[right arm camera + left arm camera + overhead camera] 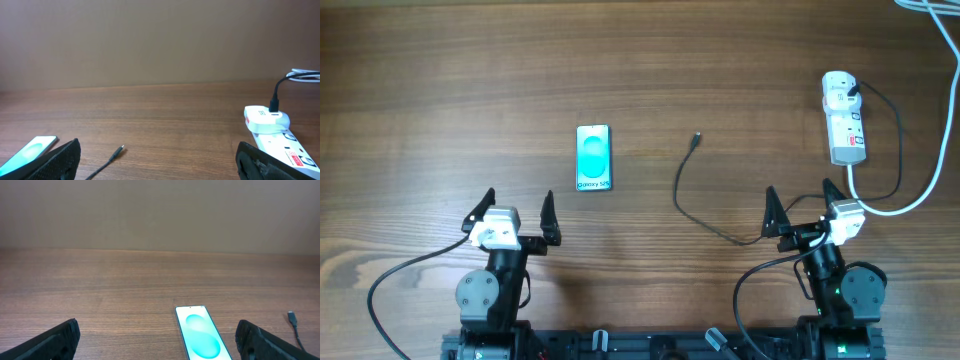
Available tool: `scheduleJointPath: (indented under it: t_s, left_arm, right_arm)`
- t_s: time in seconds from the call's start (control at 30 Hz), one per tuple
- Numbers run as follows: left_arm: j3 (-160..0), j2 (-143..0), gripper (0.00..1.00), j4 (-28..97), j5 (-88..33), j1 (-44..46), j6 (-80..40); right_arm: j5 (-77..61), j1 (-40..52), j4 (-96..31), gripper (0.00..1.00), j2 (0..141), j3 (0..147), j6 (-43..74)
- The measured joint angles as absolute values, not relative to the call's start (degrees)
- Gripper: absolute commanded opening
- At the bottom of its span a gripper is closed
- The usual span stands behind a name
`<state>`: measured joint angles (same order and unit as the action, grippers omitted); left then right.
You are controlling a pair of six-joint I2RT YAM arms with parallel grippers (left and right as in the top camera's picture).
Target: Plug charger to phone and switch on socket
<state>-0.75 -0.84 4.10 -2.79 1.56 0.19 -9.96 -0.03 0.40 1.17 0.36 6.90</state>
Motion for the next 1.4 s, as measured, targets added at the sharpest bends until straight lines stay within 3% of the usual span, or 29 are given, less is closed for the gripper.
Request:
scheduleJointPath:
  t_s: [1.4]
  left_arm:
    - [-1.02, -1.37, 1.00, -0.08, -2.42, 1.43, -0.12]
  right_arm:
    - [-9.96, -0.03, 0.40, 1.00, 1.17, 0.36, 6.90]
